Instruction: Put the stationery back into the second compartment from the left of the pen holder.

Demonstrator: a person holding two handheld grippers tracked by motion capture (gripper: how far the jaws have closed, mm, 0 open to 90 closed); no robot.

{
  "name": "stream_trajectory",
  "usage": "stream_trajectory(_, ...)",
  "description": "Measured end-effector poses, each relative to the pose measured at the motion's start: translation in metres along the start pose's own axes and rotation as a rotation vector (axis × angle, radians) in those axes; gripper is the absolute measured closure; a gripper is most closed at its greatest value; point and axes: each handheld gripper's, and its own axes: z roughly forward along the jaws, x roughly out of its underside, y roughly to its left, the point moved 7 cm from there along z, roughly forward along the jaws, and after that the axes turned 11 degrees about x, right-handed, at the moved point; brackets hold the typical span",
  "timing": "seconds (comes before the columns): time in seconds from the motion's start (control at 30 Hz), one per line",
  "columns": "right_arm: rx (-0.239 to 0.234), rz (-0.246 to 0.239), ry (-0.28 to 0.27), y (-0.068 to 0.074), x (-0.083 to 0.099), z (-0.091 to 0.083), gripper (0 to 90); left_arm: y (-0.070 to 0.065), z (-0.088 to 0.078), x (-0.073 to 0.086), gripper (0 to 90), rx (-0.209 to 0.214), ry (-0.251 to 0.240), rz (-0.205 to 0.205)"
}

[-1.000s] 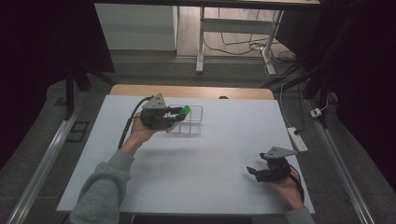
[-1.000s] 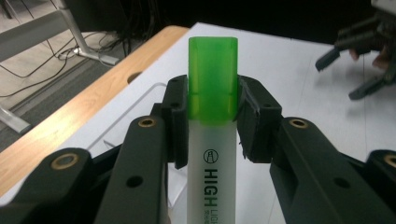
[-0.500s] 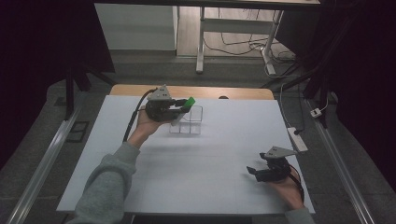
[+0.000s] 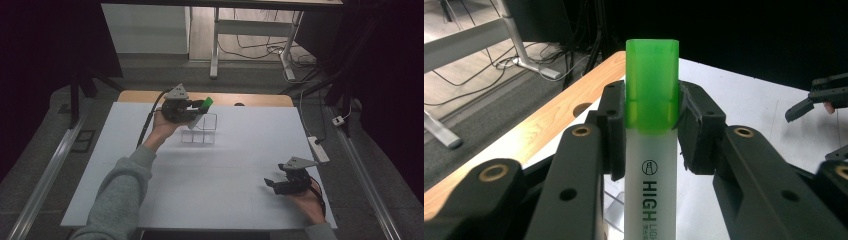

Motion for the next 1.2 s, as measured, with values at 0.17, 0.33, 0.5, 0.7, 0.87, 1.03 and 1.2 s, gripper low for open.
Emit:
stream_trajectory(0.17, -0.001, 0.000, -0.001, 0.000, 0.000, -0.001, 18.8, 0.007, 0.006, -0.002, 66.0, -0.007, -0.007, -0.006)
stream_trajectory(0.33, 0.000, 0.000, -0.003, -0.001, 0.000, -0.001, 18.8, 0.014, 0.013, -0.003, 66.0, -0.013, -0.011, -0.010)
stream_trajectory(0.5, -0.002, 0.001, 0.000, -0.001, 0.000, 0.000, 18.8, 0.020, 0.019, -0.004, 66.0, 0.009, -0.041, -0.042)
stream_trajectory(0.7, -0.001, 0.002, -0.001, -0.001, 0.000, -0.001, 18.8, 0.028, 0.029, -0.001, 65.8, 0.011, -0.052, -0.041)
stream_trajectory(0.87, -0.002, 0.002, 0.006, -0.001, 0.001, -0.001, 18.8, 0.034, 0.034, 0.004, 65.8, 0.003, -0.048, -0.050)
stream_trajectory(1.03, -0.001, 0.001, 0.008, -0.002, 0.002, 0.000, 18.8, 0.038, 0.035, 0.011, 65.5, 0.007, -0.031, -0.067)
stream_trajectory(1.2, -0.001, -0.004, 0.014, -0.002, 0.002, 0.000, 18.8, 0.042, 0.035, 0.019, 57.4, 0.005, -0.004, -0.091)
